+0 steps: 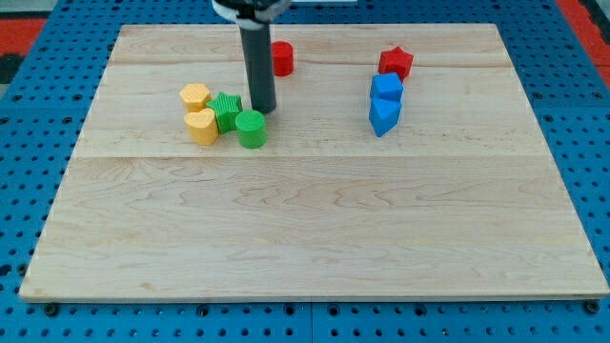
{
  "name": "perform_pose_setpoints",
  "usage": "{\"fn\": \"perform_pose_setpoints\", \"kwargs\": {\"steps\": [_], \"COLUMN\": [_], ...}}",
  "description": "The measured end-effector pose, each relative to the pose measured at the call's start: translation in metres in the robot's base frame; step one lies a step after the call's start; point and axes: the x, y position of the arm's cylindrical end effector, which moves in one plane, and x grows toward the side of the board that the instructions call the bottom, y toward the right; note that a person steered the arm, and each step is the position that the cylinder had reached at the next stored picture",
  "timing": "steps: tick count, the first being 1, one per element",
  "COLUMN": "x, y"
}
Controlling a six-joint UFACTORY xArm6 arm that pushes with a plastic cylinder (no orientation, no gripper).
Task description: Move the blue triangle to the bottom left of the cube
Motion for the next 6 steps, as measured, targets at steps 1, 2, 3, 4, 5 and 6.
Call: {"fn": "perform_pose_setpoints", "kwargs": {"steps": [1, 2, 3, 4, 5, 6], "x": [0.048, 0.058, 0.045, 0.03, 0.003, -0.008], "y": [0.045, 0.138, 0.179, 0.195, 0.186, 0.127]}}
